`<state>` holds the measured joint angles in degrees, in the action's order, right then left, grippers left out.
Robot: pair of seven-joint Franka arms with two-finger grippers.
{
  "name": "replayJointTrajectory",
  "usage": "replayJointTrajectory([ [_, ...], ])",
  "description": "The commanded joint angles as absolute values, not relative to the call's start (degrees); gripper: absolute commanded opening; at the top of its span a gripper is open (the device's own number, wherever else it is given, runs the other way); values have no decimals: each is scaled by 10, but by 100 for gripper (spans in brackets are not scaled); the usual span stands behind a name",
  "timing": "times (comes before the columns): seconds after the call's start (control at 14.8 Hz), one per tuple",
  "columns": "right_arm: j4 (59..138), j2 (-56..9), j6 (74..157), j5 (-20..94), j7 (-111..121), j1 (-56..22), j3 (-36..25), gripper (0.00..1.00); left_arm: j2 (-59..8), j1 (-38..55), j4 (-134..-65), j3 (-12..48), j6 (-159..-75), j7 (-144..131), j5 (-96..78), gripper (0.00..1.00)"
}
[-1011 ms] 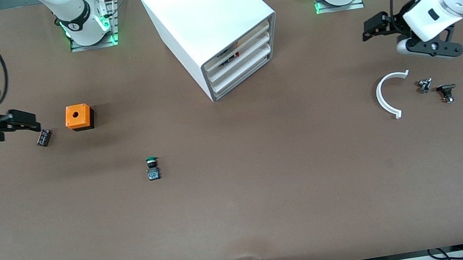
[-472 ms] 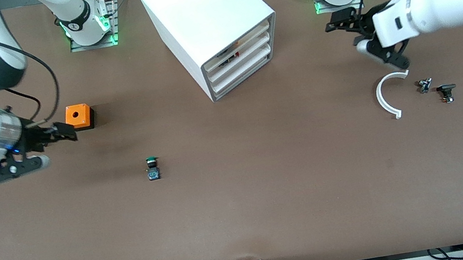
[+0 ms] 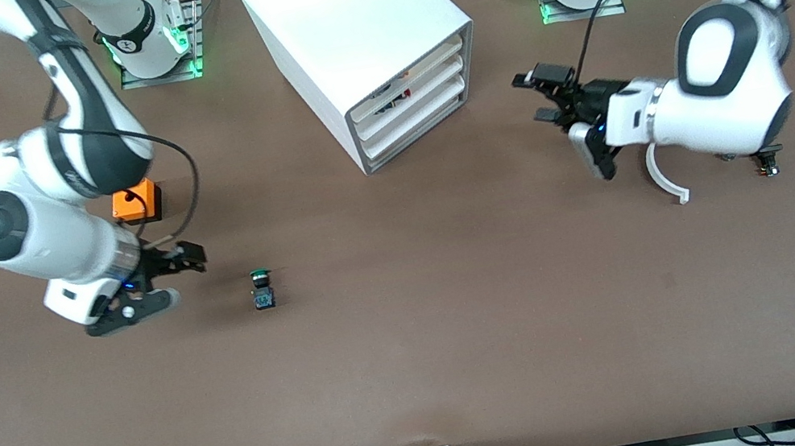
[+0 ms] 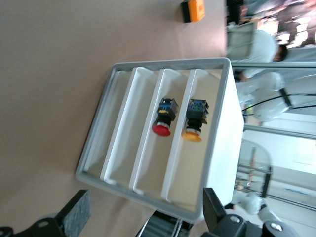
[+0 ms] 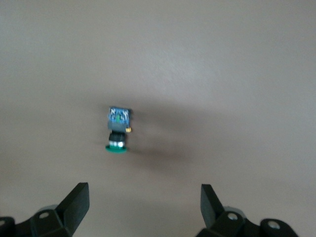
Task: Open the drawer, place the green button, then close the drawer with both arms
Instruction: 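Grasp the green button with the right gripper while the left gripper grips the drawer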
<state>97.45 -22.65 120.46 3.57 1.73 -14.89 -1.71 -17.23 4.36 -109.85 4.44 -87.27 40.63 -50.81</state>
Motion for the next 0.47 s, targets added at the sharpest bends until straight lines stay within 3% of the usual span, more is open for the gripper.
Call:
replayJointTrajectory([
  [0.0, 1017, -248, 1306, 40, 14, -163, -18, 100, -195, 50, -1140, 47, -914, 482, -568, 100],
  [0.27, 1051, -296, 1417, 40, -8, -181, -11, 100, -293, 56, -1143, 66, -968, 585, -641, 99],
  [0.4, 1053, -319, 1441, 40, -60, -182, 5, 100, -315, 60, -1144, 82, -987, 593, -654, 89],
])
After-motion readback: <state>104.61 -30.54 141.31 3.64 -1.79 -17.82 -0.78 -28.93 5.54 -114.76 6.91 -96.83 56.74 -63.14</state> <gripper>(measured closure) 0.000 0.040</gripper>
